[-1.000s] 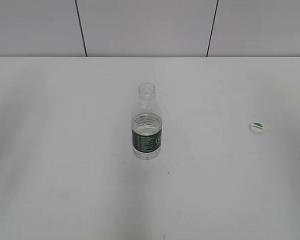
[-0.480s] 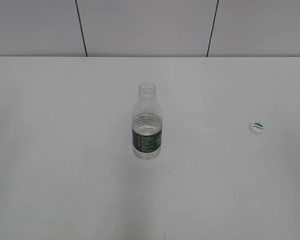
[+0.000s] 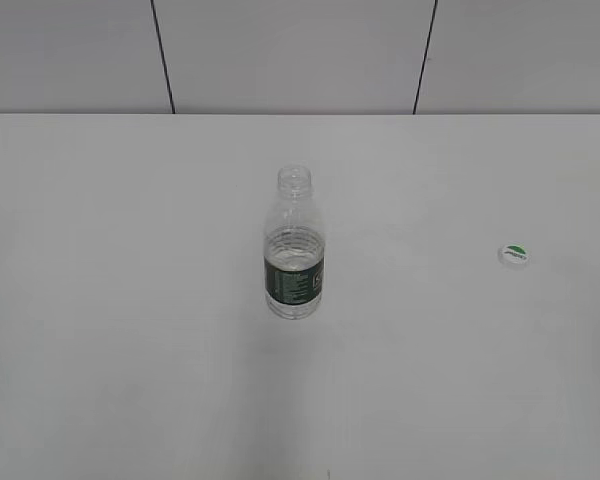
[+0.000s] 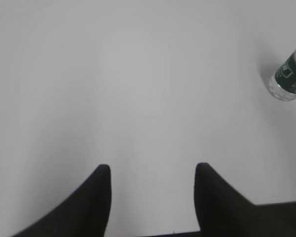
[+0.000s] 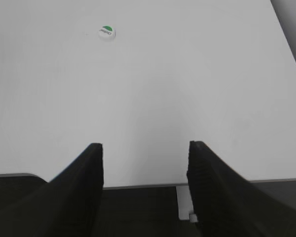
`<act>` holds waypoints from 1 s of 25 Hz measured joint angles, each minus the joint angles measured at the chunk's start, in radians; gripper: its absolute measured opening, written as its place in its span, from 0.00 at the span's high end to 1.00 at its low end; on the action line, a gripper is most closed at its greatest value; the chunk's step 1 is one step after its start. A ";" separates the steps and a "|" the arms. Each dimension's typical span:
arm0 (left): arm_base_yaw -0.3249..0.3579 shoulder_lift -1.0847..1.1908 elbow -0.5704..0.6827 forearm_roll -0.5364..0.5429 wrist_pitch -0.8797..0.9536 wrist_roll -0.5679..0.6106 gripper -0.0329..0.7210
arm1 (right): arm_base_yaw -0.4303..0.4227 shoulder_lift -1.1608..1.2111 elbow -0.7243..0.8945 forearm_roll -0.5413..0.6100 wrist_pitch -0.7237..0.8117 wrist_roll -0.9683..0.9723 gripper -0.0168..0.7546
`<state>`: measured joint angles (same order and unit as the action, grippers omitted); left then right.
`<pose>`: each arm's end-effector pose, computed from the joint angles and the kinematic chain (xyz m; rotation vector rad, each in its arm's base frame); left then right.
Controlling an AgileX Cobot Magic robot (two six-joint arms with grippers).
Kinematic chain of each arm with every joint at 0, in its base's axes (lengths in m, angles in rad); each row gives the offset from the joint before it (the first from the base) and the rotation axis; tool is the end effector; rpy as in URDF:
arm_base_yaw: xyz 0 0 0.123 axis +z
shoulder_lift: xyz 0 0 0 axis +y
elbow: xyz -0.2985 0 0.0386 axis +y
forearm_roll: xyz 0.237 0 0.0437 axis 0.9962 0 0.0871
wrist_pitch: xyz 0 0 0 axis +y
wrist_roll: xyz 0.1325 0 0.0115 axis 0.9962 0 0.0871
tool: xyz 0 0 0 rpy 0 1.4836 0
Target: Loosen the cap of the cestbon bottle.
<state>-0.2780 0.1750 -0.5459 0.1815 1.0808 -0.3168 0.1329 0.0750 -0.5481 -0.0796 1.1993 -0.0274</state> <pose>0.0298 0.0135 0.2637 -0.0387 2.1795 -0.1146 0.0041 -0.0094 0.2517 -0.1675 2.2006 -0.0393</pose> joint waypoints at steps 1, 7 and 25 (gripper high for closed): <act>0.000 -0.028 0.004 -0.004 0.000 0.004 0.52 | 0.000 -0.033 0.003 -0.003 -0.002 0.000 0.43; 0.000 -0.148 0.005 -0.031 -0.013 0.059 0.55 | 0.000 -0.081 0.008 -0.019 -0.009 0.034 0.43; 0.000 -0.181 0.005 -0.017 -0.019 0.092 0.55 | 0.000 -0.081 0.043 -0.007 -0.100 0.041 0.43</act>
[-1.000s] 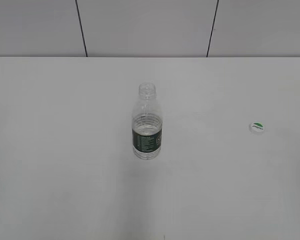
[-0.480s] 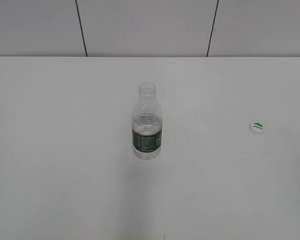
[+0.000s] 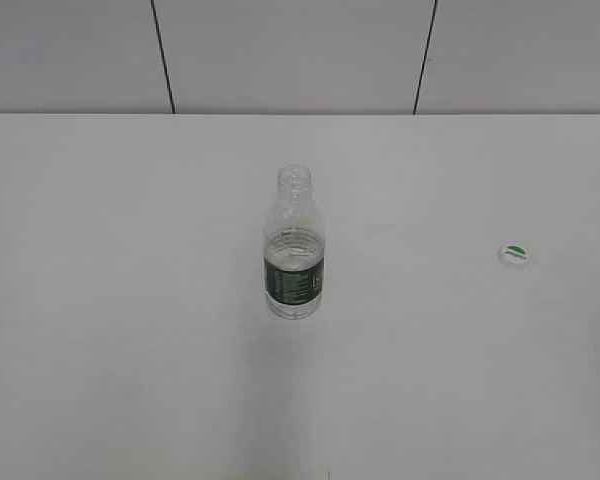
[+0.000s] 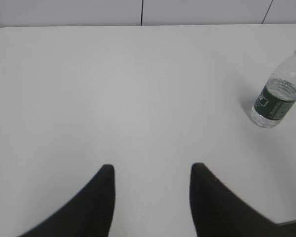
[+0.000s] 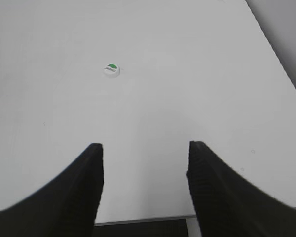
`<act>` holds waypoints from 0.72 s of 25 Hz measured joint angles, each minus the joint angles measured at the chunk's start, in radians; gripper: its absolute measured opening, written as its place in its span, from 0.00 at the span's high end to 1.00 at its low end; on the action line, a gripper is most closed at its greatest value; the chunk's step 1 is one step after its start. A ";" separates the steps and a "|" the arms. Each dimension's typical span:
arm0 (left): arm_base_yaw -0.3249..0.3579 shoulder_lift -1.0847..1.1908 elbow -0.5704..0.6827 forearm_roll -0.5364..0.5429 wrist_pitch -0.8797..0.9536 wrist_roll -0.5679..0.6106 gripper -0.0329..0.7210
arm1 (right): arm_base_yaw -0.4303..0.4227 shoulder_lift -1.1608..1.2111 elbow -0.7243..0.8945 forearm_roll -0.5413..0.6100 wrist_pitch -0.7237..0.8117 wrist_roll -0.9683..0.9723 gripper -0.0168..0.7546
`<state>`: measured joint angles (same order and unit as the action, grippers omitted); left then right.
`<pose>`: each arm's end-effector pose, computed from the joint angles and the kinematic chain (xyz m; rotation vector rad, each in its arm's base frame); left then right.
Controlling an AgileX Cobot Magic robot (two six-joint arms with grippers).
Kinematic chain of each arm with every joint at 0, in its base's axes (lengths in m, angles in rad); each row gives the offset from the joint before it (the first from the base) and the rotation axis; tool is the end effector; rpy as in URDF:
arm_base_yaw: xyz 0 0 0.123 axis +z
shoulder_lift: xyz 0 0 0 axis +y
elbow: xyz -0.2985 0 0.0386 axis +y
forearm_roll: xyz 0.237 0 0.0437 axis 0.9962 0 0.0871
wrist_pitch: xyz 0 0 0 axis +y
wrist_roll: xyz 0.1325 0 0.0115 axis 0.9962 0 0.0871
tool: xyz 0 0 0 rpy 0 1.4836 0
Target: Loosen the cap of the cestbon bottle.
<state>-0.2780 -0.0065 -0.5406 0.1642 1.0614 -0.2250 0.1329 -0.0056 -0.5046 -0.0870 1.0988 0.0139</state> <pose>0.0062 0.0180 0.2664 0.0406 1.9895 -0.1305 0.0044 -0.0098 0.2502 -0.1165 2.0658 -0.0143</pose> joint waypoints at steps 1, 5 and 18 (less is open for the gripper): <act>0.000 0.000 0.000 0.000 0.000 0.000 0.55 | 0.000 0.000 0.000 0.000 0.000 0.000 0.43; 0.000 0.000 0.000 0.000 0.000 0.001 0.55 | 0.000 0.000 0.001 0.000 -0.001 0.000 0.43; 0.163 0.000 0.000 -0.049 -0.002 0.001 0.55 | 0.000 0.000 0.001 0.000 -0.002 0.000 0.43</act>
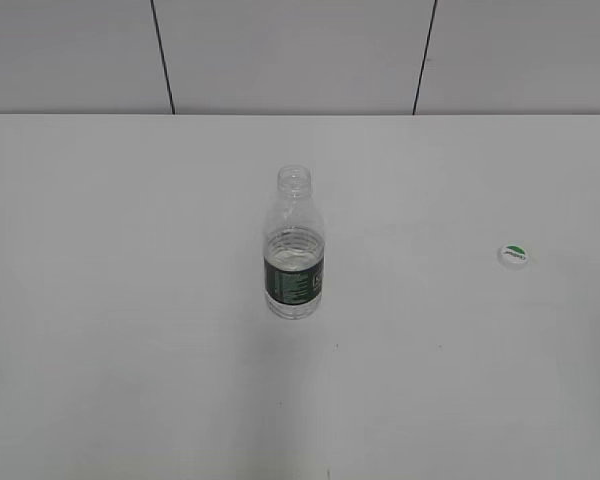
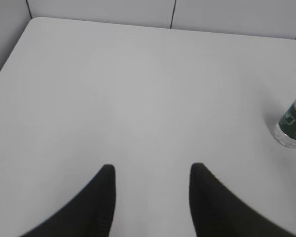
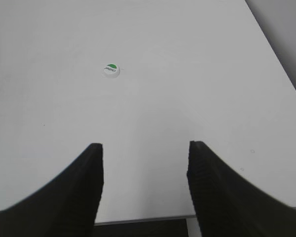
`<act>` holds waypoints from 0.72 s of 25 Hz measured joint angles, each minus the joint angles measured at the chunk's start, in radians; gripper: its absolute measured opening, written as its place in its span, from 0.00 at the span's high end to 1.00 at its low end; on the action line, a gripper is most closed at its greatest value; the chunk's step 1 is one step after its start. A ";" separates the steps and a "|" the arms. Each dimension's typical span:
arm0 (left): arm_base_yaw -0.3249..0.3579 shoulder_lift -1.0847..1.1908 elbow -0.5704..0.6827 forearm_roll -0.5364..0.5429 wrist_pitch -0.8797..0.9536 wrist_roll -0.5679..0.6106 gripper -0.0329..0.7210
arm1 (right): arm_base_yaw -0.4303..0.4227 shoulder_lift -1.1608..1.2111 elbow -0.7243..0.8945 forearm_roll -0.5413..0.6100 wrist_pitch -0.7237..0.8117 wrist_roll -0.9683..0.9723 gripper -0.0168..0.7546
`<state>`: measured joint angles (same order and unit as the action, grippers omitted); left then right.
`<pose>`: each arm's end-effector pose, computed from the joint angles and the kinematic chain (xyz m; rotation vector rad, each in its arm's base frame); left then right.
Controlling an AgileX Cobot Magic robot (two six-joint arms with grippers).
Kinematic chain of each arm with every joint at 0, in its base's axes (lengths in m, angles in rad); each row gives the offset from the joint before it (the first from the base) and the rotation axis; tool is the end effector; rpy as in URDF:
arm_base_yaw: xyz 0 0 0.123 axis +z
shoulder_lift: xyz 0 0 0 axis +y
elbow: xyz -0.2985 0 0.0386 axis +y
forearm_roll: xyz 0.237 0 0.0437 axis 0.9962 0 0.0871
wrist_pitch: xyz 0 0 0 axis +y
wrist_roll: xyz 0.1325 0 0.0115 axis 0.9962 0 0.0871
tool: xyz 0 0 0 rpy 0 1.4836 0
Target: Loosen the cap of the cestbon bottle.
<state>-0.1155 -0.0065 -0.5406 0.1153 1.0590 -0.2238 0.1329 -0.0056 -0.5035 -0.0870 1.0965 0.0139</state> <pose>0.0031 0.0131 0.2660 -0.1161 1.9879 -0.0824 0.0047 -0.0097 0.2501 -0.1166 2.0646 -0.0142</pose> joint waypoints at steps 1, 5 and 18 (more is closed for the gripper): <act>0.011 0.000 0.000 0.002 0.000 0.000 0.56 | 0.000 0.000 0.000 0.000 0.000 0.000 0.43; 0.024 0.000 0.000 0.028 0.000 0.000 0.56 | 0.000 0.000 0.000 -0.001 0.000 0.000 0.43; 0.098 0.000 0.000 0.048 0.000 0.000 0.58 | -0.013 0.000 0.001 -0.006 0.000 0.000 0.43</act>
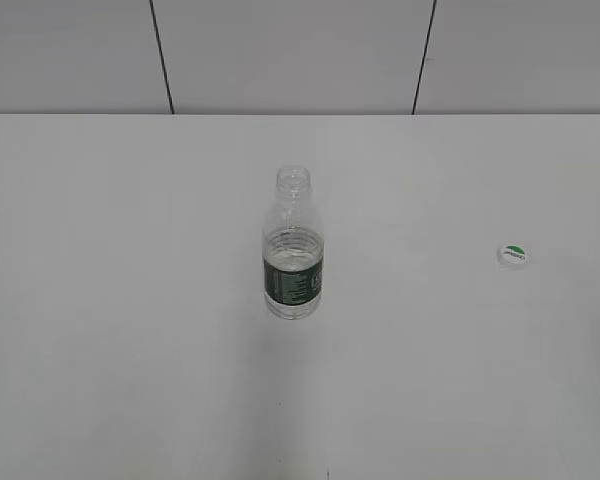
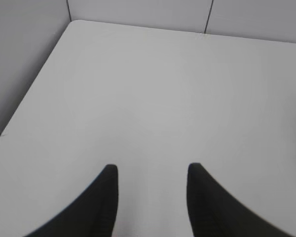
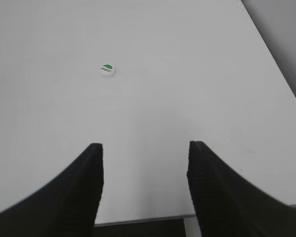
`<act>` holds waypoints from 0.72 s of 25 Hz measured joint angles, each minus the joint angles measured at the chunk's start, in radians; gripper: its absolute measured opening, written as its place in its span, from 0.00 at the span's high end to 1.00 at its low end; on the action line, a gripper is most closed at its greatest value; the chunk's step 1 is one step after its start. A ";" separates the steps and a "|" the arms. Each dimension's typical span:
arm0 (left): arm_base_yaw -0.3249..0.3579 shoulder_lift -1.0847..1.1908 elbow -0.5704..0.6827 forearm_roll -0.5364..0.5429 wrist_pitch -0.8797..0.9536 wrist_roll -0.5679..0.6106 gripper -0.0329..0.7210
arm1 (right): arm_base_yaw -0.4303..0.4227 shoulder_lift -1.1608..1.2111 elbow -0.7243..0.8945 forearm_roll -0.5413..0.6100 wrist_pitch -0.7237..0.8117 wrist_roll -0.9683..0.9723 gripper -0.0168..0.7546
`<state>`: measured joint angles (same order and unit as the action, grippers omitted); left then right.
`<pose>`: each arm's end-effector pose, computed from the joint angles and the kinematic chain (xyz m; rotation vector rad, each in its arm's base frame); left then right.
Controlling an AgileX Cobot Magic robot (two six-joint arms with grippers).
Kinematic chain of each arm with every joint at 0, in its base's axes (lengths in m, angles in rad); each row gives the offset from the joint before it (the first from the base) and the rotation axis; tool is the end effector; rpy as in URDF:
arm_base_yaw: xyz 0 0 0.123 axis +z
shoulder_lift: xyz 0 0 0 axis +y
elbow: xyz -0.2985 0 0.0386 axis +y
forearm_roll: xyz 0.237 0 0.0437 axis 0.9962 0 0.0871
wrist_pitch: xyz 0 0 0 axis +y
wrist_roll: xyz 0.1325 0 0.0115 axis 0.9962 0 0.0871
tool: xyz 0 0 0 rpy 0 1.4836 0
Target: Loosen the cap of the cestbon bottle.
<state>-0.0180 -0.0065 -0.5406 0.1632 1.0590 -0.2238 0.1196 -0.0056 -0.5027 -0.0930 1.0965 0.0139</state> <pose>0.0015 0.0188 0.2666 -0.2157 1.9737 0.0370 0.0047 -0.0105 0.2499 -0.1025 2.0658 -0.0297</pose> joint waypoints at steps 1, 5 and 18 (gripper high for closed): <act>0.008 0.000 0.000 0.000 0.000 0.000 0.58 | -0.010 0.000 0.000 -0.001 0.000 0.000 0.43; 0.011 0.000 0.000 0.001 0.000 0.000 0.58 | -0.034 0.000 0.000 -0.002 -0.001 0.000 0.43; 0.012 0.000 0.000 0.006 0.000 0.000 0.63 | -0.034 0.000 0.000 -0.003 -0.001 0.000 0.43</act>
<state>-0.0058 -0.0065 -0.5406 0.1692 1.0590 -0.2238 0.0861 -0.0056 -0.5027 -0.0959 1.0953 0.0139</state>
